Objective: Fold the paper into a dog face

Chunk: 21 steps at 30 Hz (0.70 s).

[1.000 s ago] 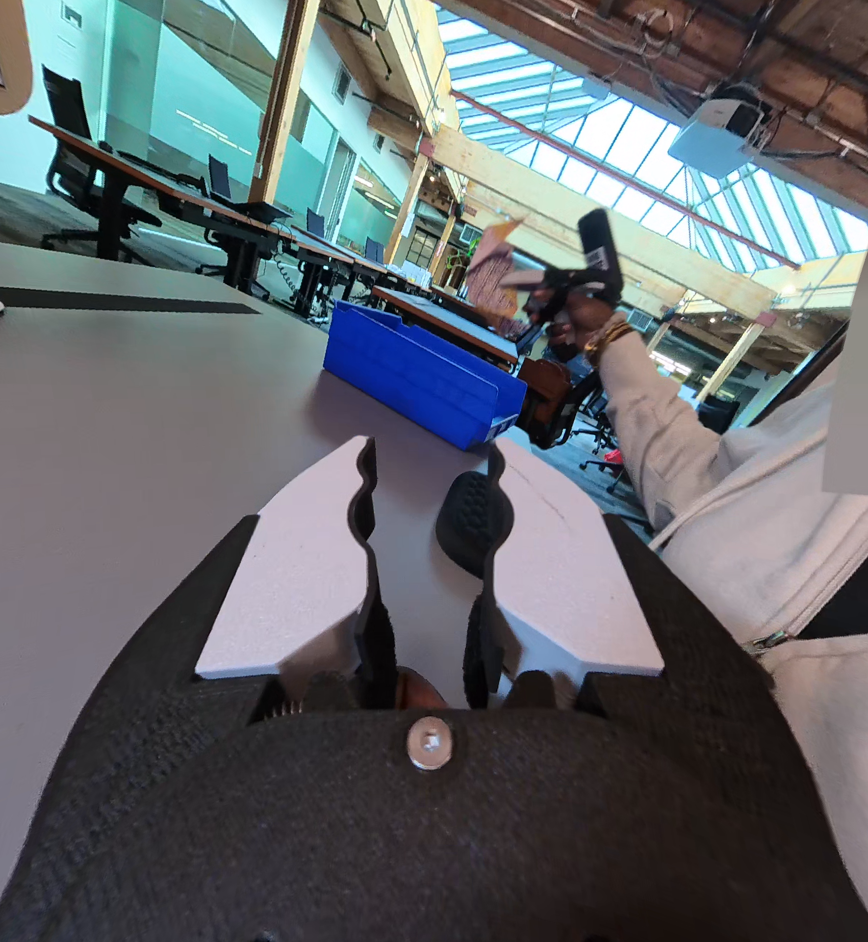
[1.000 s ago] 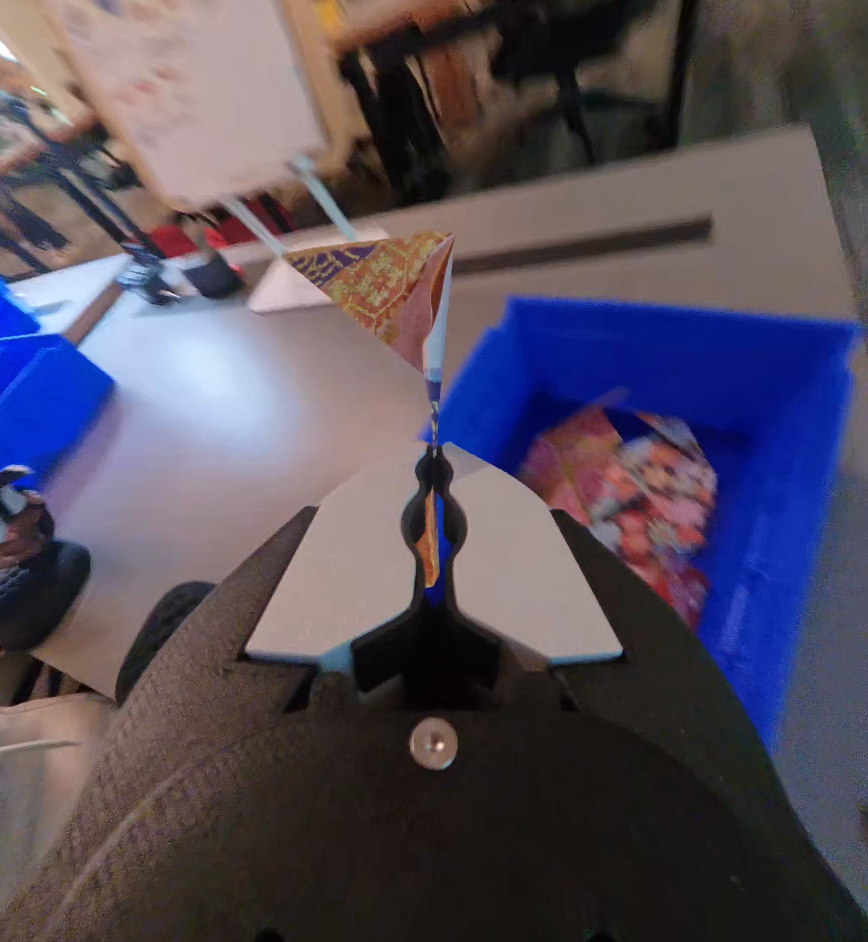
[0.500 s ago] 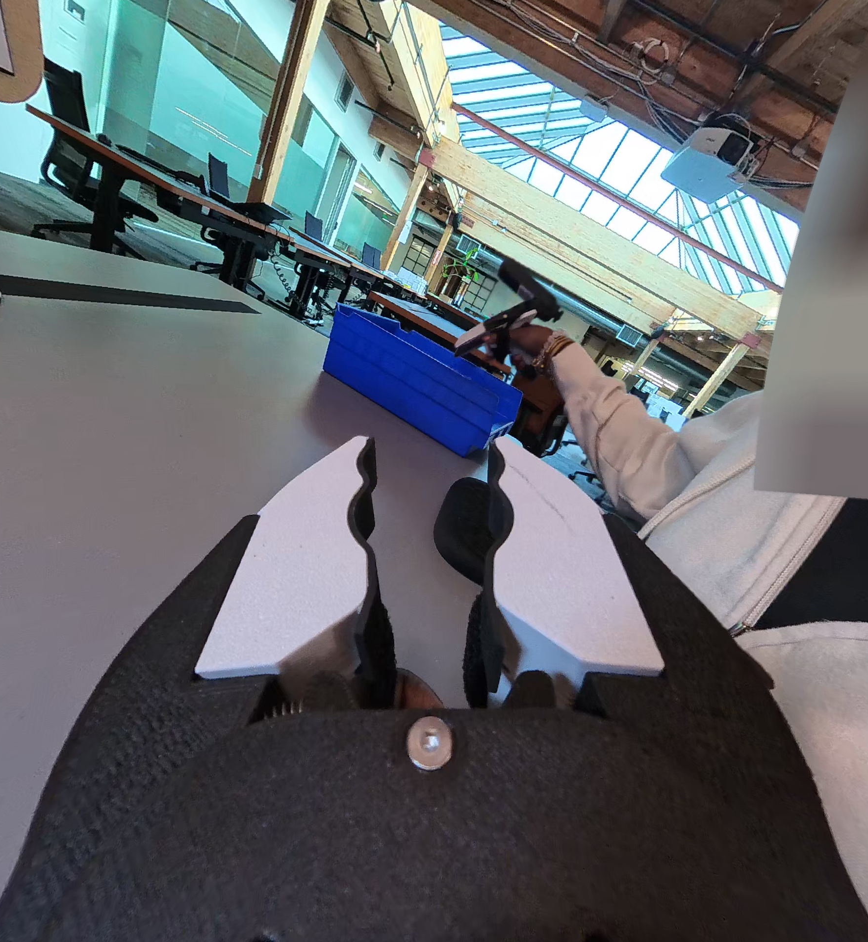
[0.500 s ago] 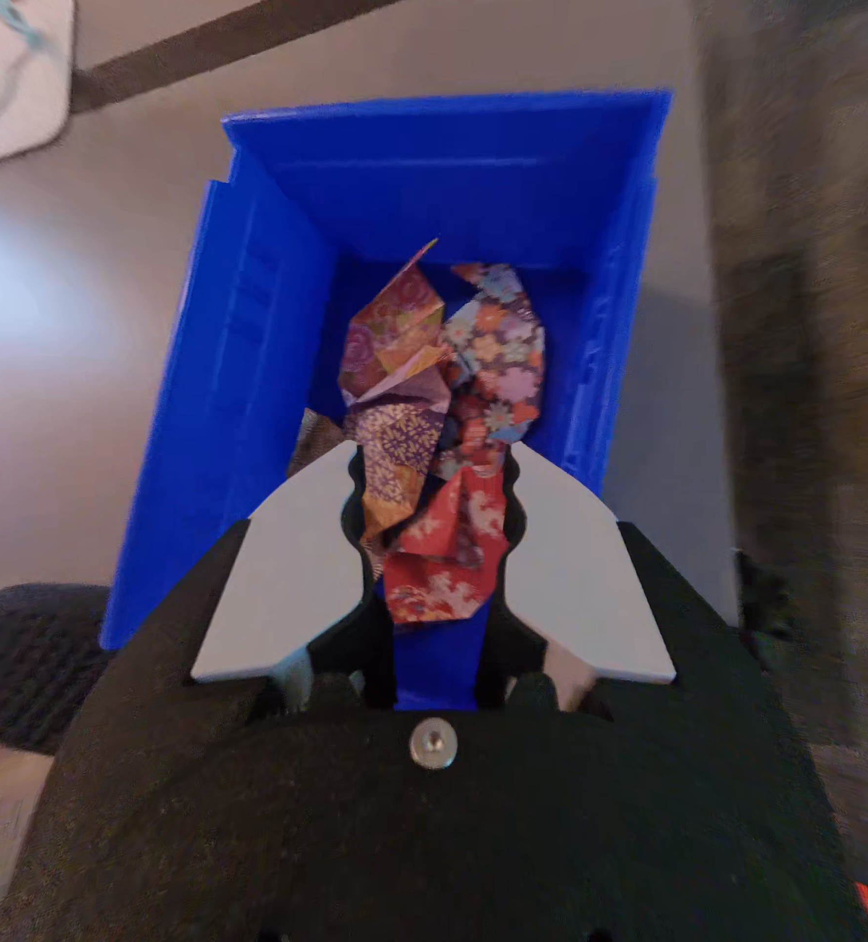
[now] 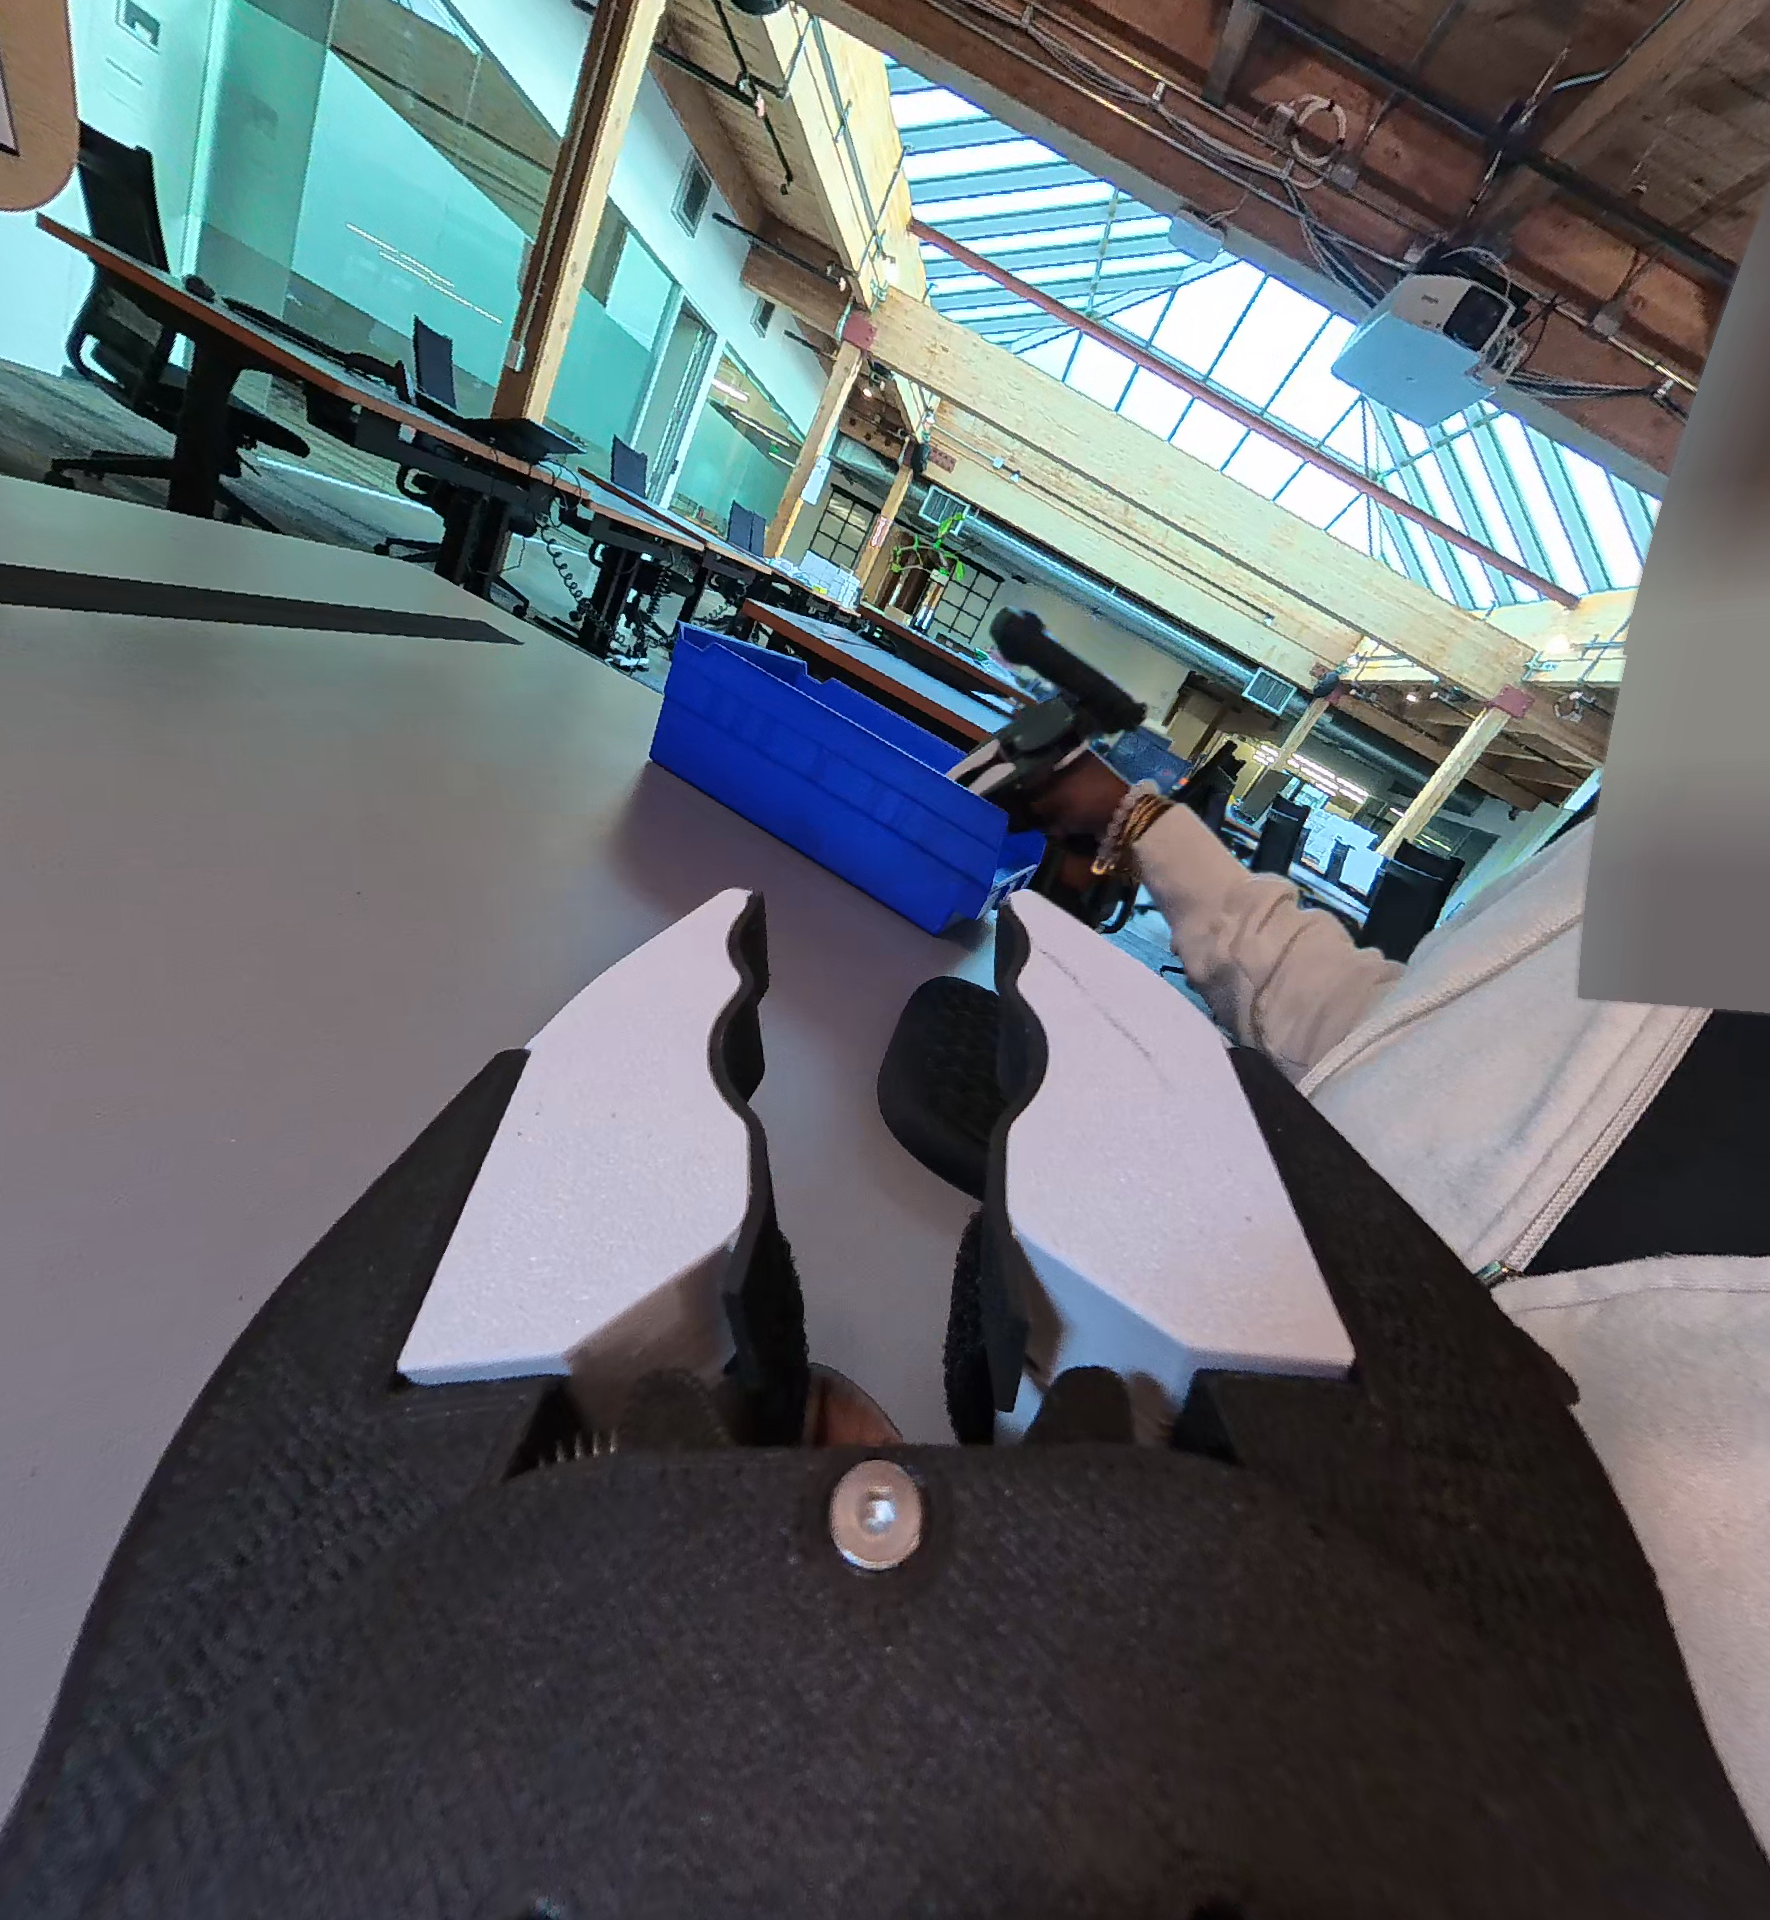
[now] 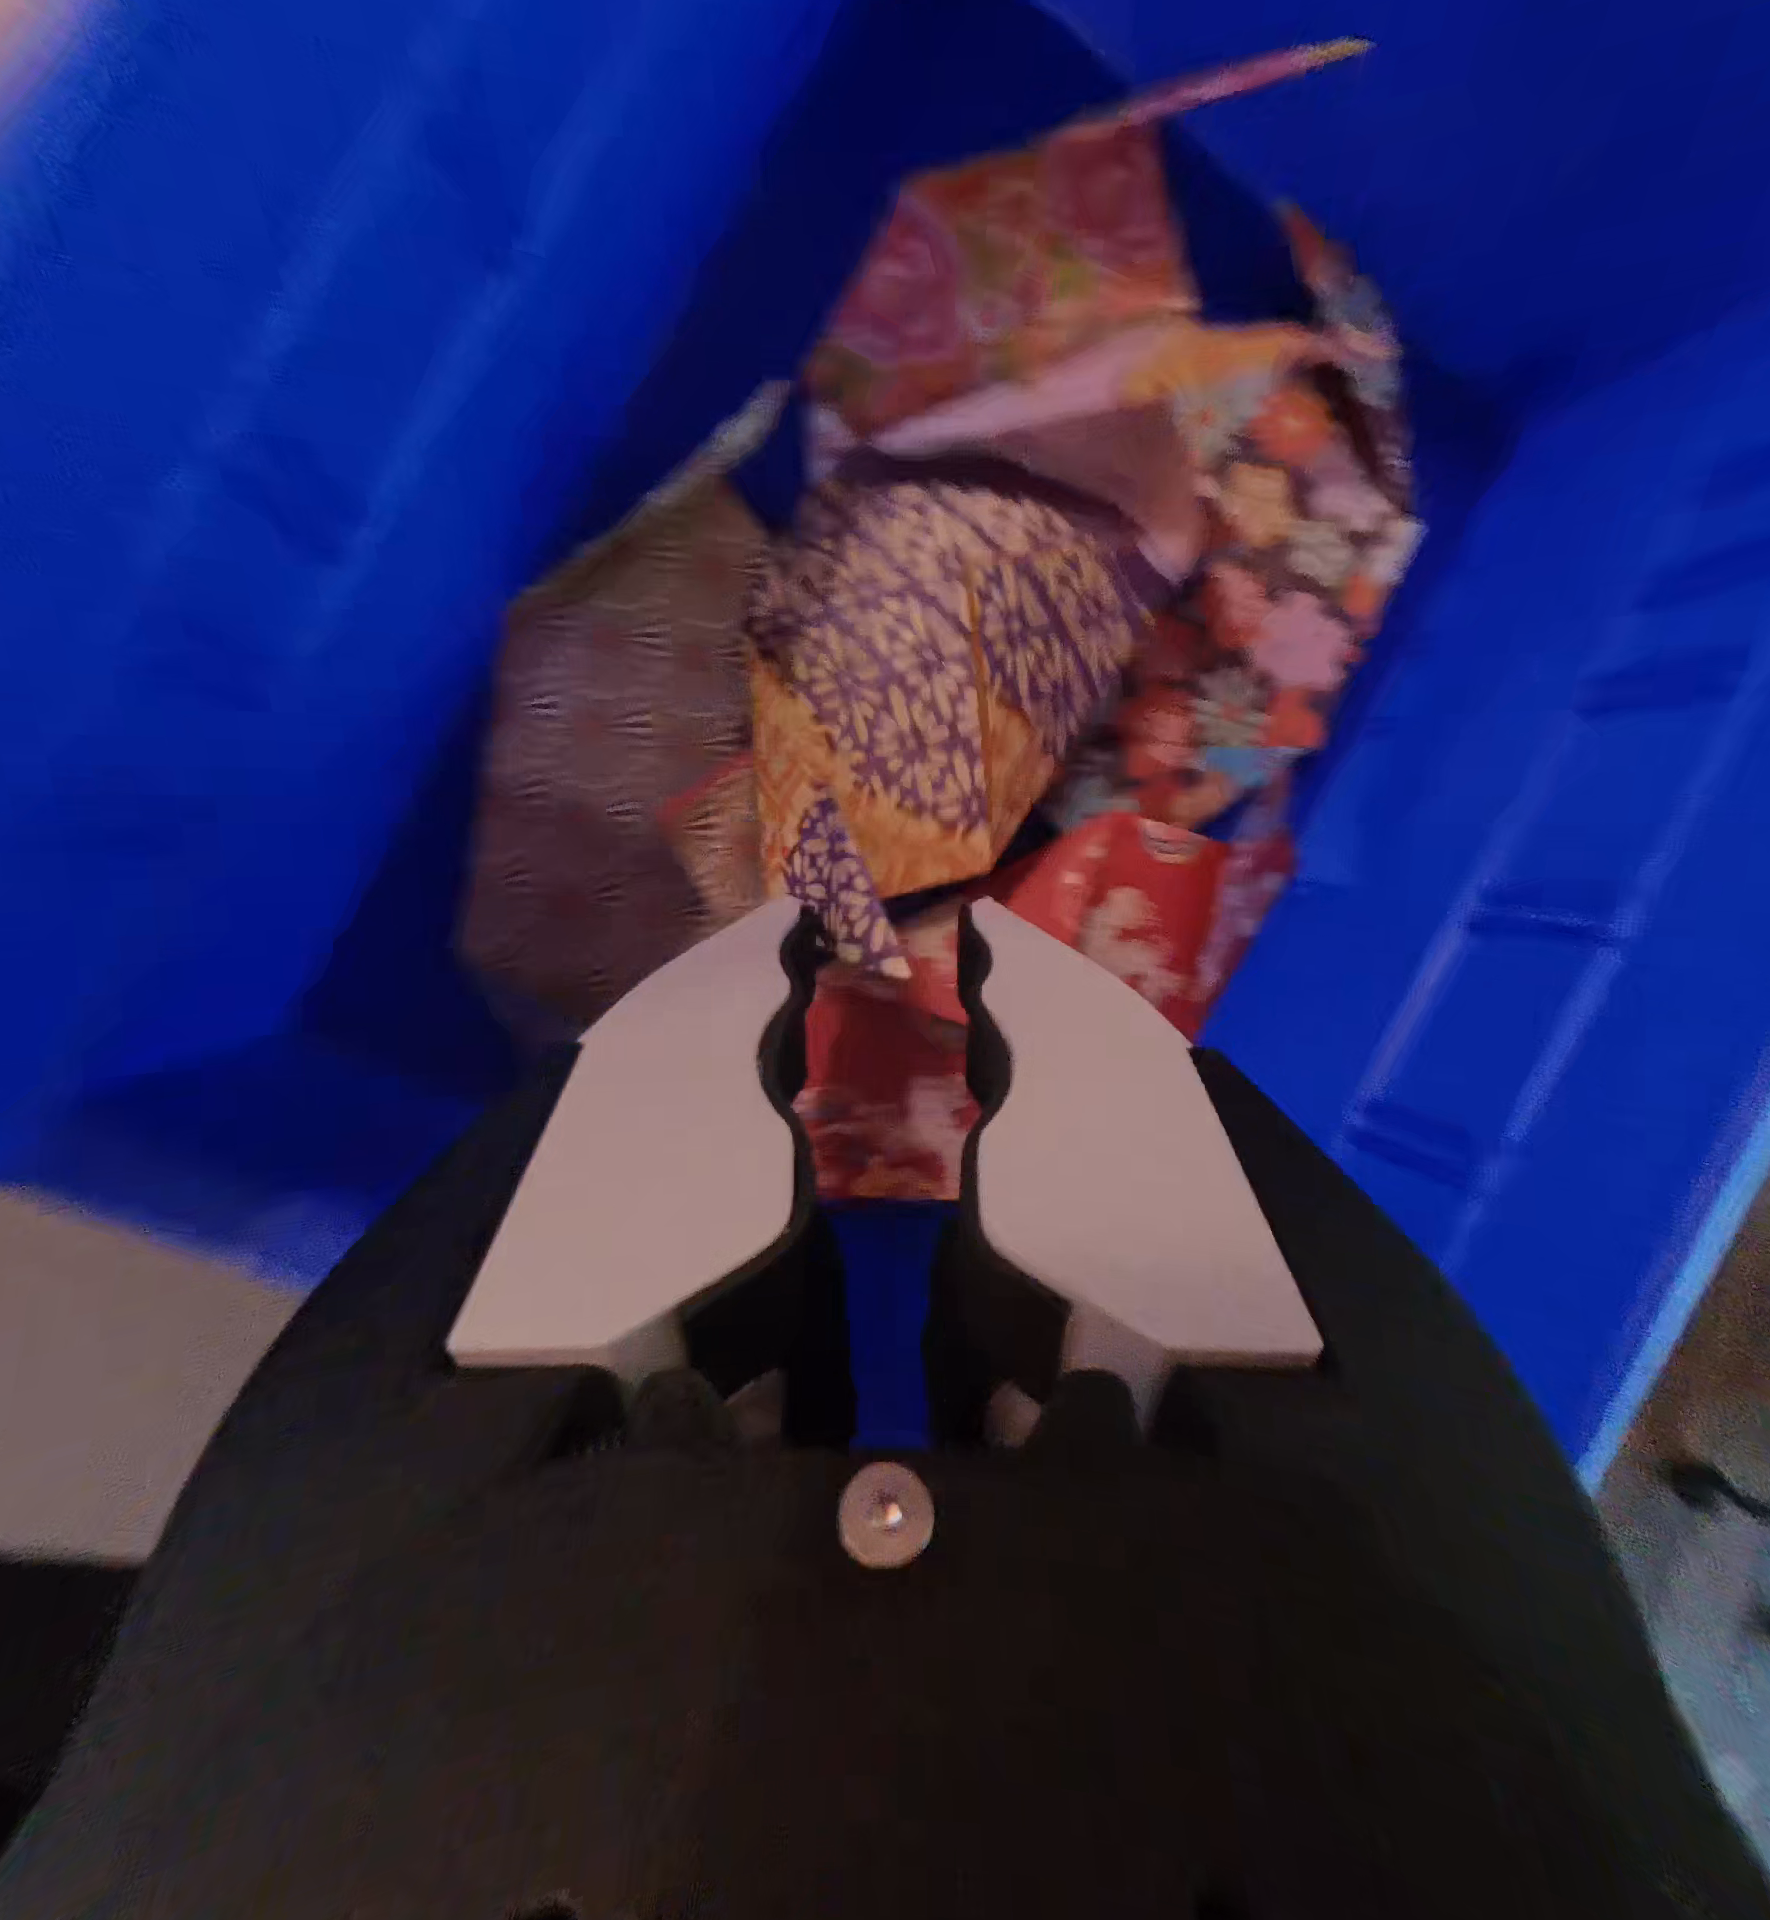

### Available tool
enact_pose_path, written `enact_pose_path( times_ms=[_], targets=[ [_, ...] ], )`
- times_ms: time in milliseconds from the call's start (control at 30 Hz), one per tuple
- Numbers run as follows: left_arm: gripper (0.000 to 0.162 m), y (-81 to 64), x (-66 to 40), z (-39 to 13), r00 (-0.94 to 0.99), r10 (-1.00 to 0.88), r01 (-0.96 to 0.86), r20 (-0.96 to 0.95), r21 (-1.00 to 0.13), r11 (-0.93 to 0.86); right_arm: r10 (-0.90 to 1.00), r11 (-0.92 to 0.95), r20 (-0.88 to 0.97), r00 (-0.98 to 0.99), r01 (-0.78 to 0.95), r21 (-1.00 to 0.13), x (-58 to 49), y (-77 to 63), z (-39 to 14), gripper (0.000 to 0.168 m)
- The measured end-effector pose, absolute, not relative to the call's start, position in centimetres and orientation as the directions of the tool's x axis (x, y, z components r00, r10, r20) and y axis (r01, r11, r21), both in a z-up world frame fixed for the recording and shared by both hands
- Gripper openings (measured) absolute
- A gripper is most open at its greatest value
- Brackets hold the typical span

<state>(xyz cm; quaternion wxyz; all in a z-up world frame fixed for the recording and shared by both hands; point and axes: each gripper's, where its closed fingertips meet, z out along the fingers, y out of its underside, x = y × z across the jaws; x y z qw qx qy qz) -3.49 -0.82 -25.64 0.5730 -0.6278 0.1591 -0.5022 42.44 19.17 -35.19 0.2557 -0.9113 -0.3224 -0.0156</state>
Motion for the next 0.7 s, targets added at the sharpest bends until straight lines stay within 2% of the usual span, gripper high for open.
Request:
enact_pose_path(
  times_ms=[33,100,167,233,300,367,467,600,700],
  targets=[
    [0.042,-0.9,-3.5,-25.6,0.445,-0.777,0.374,0.445,-0.881,-0.290,0.540,-0.666,0.232,0.809,0.579,-0.471,43.1,19.8,-34.8,0.029],
    [0.042,-0.9,-3.4,-25.6,0.446,-0.781,0.374,0.438,-0.883,-0.283,0.452,-0.605,0.255,0.855,0.504,-0.616,42.8,20.9,-31.8,0.030],
    [0.042,-1.0,-3.5,-25.4,0.450,-0.784,0.378,0.427,-0.887,-0.266,0.385,-0.404,0.241,0.891,0.398,-0.824,40.8,21.0,-26.6,0.035],
    [0.042,-1.0,-3.6,-25.2,0.471,-0.788,0.375,0.398,-0.898,-0.229,0.362,-0.112,0.230,0.903,0.288,-0.951,37.9,19.4,-21.0,0.059],
    [0.044,-0.9,-3.7,-24.9,0.524,-0.782,0.346,0.337,-0.924,-0.166,0.360,0.124,0.225,0.906,0.193,-0.973,35.0,16.9,-17.1,0.086],
    [0.052,-0.9,-3.7,-24.4,0.605,-0.759,0.288,0.238,-0.955,-0.070,0.404,0.313,0.232,0.885,0.104,-0.944,31.6,14.5,-14.4,0.114],
    [0.080,-1.2,-3.7,-23.4,0.731,-0.677,0.175,0.081,-0.982,0.072,0.529,0.401,0.236,0.815,0.006,-0.916,26.0,12.8,-13.1,0.145],
    [0.120,-2.0,-4.9,-22.2,0.842,-0.539,0.061,-0.022,-0.989,0.136,0.701,0.388,0.271,0.660,-0.034,-0.921,18.4,12.5,-13.9,0.146],
    [0.129,-2.9,-8.4,-20.6,0.922,-0.373,-0.027,-0.108,-0.976,0.215,0.753,0.364,0.287,0.592,-0.012,-0.931,13.8,13.2,-15.5,0.146]
  ],
)
